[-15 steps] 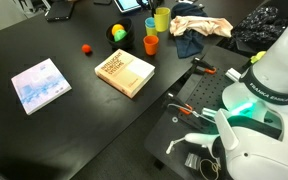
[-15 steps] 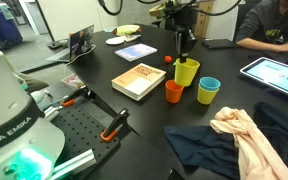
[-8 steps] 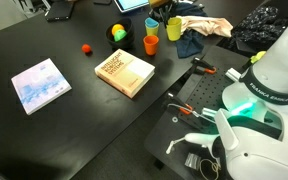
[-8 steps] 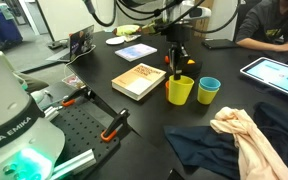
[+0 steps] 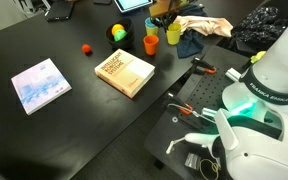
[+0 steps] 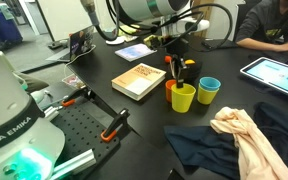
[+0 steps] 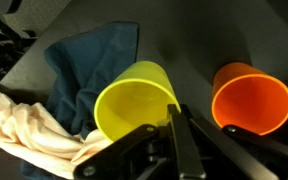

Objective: Take the three cups out of the yellow cup and separate them

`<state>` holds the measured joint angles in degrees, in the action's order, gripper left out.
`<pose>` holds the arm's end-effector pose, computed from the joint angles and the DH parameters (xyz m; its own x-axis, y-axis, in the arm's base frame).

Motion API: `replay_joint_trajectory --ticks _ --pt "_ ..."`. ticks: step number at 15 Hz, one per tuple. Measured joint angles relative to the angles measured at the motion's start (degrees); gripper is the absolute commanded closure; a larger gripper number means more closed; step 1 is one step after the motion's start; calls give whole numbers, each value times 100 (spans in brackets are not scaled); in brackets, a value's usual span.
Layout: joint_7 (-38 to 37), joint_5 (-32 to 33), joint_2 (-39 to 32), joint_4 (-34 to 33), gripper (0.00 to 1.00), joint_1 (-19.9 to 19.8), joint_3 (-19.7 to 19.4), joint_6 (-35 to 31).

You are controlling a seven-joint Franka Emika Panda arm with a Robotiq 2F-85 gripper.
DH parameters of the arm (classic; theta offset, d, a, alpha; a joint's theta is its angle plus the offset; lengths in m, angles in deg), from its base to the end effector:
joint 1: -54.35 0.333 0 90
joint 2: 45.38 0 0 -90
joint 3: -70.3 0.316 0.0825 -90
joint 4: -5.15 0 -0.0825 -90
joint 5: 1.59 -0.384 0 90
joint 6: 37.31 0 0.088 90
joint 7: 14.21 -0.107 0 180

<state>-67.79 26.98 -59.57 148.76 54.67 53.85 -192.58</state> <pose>0.4443 -0.1176 0.1860 0.7359 -0.6638 0.1340 -0.6745 -0.7009 0.2320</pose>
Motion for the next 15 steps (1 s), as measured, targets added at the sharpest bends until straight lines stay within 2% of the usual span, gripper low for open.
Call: replay_joint_trajectory --ticks 6,12,13,15 --pt "-92 -206 -517 -3 96 -1 -393 -1053" --pt "222 -1235 -998 -60 96 99 -454 -1627" --pt "322 -1415 -1054 -90 70 137 -449 -1663" --pt "524 -1762 -1148 -154 64 212 -433 -1709"
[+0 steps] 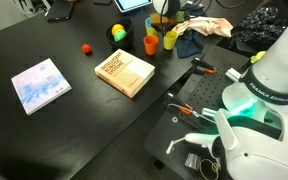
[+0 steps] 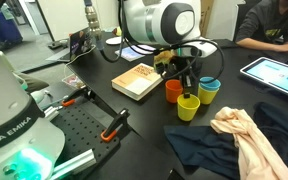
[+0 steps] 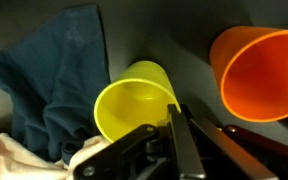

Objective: Take the three cups out of the yellow cup and separate them

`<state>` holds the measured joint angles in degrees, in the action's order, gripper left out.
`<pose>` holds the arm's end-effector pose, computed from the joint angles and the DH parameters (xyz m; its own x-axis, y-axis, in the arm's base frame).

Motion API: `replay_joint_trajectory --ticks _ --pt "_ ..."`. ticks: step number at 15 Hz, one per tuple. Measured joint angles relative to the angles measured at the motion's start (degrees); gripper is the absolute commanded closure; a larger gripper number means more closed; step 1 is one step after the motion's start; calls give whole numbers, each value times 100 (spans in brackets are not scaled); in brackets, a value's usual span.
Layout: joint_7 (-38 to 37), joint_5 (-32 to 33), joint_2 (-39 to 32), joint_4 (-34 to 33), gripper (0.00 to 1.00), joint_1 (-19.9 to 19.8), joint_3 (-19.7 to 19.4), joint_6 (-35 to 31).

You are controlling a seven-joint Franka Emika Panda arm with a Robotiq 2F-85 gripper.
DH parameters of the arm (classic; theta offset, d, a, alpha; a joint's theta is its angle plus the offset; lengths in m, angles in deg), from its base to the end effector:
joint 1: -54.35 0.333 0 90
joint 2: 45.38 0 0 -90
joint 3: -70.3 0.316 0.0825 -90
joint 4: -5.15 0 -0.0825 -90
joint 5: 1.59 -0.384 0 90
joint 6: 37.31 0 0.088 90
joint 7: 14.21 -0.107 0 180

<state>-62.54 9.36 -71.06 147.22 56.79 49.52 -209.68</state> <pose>0.4496 -0.1499 0.1368 0.5894 -0.7843 0.1937 -0.8060 -0.5869 0.0764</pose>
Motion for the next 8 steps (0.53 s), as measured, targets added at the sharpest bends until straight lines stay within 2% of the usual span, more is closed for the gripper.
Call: replay_joint_trajectory --ticks 5,8 --pt "446 -783 -27 -162 27 79 117 167" --pt "665 -844 57 -364 3 124 84 363"
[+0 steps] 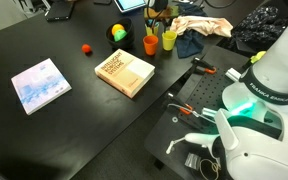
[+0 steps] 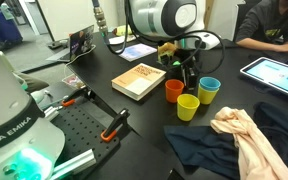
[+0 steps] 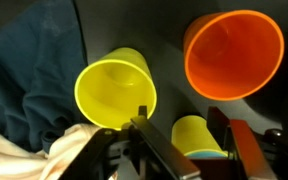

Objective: Take the three cups out of the yellow cup and separate them

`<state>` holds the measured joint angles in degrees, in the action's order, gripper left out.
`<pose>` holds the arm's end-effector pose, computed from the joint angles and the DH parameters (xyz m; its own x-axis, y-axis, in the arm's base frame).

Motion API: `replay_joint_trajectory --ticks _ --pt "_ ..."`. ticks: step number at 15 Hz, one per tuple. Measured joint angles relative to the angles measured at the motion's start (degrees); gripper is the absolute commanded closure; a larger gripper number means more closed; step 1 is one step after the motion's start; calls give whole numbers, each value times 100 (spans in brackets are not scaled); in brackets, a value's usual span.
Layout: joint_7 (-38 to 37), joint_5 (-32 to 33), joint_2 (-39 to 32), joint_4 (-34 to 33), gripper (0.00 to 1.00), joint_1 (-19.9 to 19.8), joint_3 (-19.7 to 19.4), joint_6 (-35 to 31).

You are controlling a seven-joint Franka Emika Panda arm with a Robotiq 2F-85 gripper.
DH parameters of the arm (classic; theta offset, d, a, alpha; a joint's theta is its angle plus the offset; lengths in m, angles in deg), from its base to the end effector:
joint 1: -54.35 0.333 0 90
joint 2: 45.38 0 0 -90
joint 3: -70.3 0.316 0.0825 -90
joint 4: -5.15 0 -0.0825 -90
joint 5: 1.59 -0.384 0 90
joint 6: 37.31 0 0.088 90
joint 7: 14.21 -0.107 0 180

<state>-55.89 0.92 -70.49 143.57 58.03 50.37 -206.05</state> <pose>0.4767 -0.1473 0.1537 0.5914 -0.7851 0.1843 -0.8031 -0.5939 0.0472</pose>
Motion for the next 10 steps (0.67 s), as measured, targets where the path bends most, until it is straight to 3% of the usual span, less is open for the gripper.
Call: replay_joint_trajectory --ticks 3,10 --pt "425 -31 54 -259 0 -81 89 242" --pt "2253 -236 24 -818 0 -736 784 869"
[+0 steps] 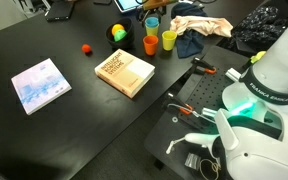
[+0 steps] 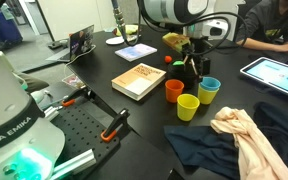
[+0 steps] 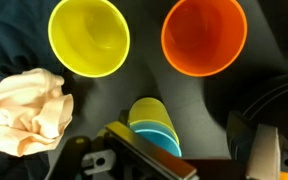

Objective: Take the three cups out of the yellow cup and separate them

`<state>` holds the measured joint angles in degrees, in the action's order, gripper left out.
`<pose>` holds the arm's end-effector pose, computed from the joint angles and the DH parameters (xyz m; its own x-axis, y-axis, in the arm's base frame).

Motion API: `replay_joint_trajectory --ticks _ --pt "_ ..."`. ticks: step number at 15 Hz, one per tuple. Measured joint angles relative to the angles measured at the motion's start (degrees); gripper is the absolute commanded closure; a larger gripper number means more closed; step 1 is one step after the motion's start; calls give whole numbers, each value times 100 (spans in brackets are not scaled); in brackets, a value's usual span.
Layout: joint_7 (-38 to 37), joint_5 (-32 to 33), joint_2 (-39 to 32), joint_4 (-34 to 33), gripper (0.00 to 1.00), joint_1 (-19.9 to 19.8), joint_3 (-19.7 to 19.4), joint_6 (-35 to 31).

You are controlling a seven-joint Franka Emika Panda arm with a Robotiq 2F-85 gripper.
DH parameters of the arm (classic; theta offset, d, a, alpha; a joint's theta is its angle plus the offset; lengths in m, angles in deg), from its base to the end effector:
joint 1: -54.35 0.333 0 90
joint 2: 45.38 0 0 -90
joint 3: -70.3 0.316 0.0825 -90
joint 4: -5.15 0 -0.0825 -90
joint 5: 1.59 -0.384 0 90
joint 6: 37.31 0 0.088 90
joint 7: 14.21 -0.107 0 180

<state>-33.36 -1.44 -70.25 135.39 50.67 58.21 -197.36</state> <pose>0.5213 -0.1506 0.1776 0.8303 -0.5447 0.1180 -0.5531 -0.8314 0.0534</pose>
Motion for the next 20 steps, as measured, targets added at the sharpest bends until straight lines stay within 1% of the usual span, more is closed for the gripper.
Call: replay_joint_trajectory --ticks 3,9,15,20 --pt "491 0 -130 -261 0 -174 88 215" --pt "1089 -1 -639 -786 0 -460 297 236" --pt "1383 0 -979 -1381 0 -498 311 470" --pt "1513 0 -1135 -1688 1 -511 312 675"
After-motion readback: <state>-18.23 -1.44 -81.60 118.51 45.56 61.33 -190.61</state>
